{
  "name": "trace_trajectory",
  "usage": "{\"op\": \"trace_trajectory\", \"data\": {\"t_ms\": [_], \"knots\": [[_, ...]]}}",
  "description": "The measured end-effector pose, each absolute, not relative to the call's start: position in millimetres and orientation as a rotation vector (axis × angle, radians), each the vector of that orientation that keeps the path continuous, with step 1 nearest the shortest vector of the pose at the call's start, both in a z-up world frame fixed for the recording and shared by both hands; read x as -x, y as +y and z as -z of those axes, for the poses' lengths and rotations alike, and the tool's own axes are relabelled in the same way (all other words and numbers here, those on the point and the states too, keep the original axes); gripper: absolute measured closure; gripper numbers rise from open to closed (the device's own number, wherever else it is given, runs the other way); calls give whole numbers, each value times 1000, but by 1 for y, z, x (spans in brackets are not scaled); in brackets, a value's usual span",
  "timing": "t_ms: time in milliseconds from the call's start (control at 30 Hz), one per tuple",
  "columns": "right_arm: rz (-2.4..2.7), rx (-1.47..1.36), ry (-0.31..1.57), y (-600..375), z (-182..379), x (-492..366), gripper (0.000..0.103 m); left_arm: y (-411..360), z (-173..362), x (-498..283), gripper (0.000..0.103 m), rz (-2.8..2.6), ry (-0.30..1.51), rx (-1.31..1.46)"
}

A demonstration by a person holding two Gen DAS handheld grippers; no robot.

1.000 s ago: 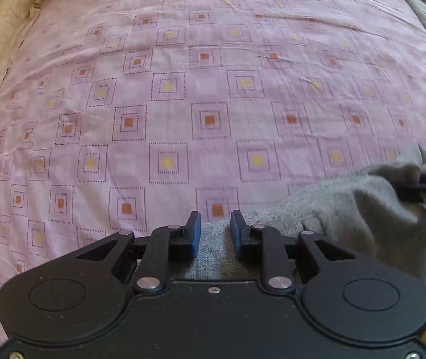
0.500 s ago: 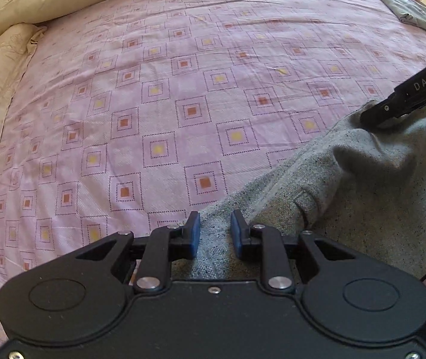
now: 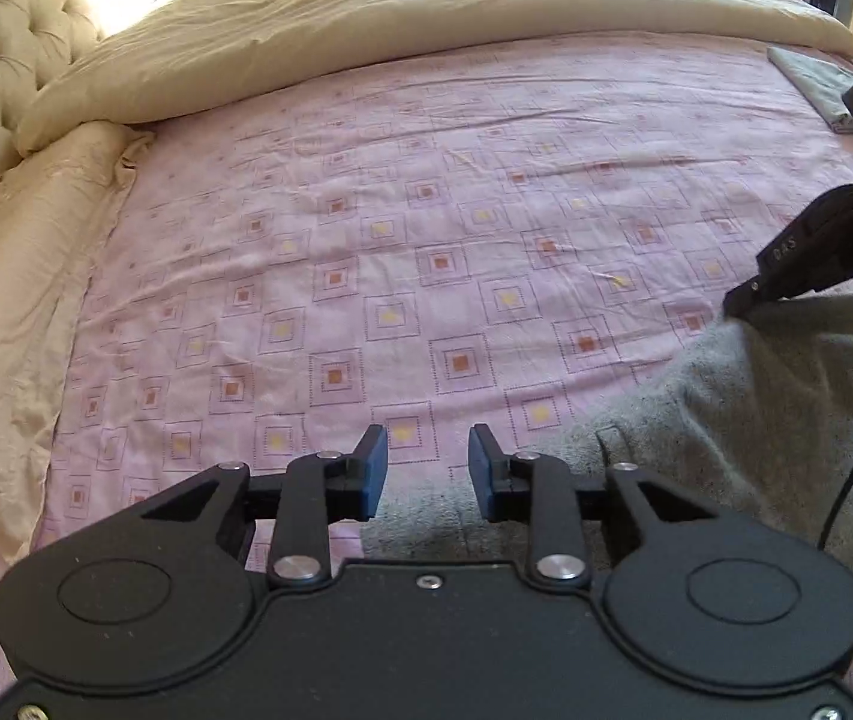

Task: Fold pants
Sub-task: 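Pinch and straighten the folded edge with the right gripper, then release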

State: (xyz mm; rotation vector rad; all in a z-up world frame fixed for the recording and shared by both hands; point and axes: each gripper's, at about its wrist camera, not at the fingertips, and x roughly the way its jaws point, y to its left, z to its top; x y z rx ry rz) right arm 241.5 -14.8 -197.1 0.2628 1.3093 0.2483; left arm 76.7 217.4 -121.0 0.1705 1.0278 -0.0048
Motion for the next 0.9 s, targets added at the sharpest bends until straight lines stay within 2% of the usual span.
{"op": "trace_trajectory", "data": {"t_ms": [267, 433, 500, 667, 800, 900], "knots": [[-213, -291, 1311, -18, 203, -247, 99, 203, 183, -82, 55, -1, 1190, -316], [-198, -303, 1303, -18, 202, -246, 98, 206, 174, -87, 55, -21, 1207, -295], [-203, -308, 1286, -20, 194, -243, 93, 208, 153, -86, 57, -68, 1154, -289], [-179, -377, 1012, -39, 148, -211, 91, 193, 114, -85, 57, -10, 1041, -275], [-145, -412, 1002, -53, 134, -182, 90, 163, 126, -95, 56, 103, 1093, -228], [-126, -380, 1028, -60, 135, -153, 90, 145, 154, -101, 55, 138, 1136, -283]]}}
